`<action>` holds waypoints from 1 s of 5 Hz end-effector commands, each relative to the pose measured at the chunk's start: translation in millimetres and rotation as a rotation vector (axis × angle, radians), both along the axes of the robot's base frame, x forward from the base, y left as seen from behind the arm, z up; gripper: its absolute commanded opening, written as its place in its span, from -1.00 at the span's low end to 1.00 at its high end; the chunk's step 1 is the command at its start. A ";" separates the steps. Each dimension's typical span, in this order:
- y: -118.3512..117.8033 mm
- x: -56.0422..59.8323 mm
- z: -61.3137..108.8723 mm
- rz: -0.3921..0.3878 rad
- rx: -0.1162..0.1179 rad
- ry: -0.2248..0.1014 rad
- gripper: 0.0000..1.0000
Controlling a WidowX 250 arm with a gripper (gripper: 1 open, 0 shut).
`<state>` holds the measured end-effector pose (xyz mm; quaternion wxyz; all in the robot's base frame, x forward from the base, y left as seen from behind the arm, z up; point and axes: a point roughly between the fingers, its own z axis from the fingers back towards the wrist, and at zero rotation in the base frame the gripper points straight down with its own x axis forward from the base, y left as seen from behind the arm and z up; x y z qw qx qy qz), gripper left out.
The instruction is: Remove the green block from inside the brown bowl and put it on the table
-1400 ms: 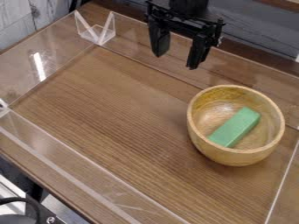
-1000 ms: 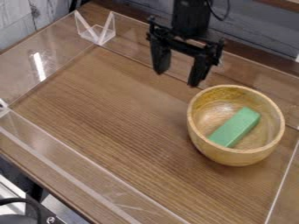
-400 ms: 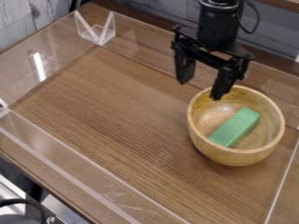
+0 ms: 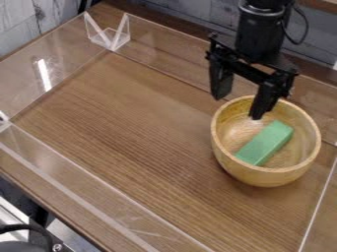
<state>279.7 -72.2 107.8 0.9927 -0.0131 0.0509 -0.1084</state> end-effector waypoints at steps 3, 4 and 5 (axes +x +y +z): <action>-25.8 3.5 1.7 -0.062 -0.019 -0.045 1.00; -33.7 2.4 -0.2 -0.085 -0.024 -0.050 1.00; -40.6 0.3 -3.3 -0.108 -0.028 -0.055 1.00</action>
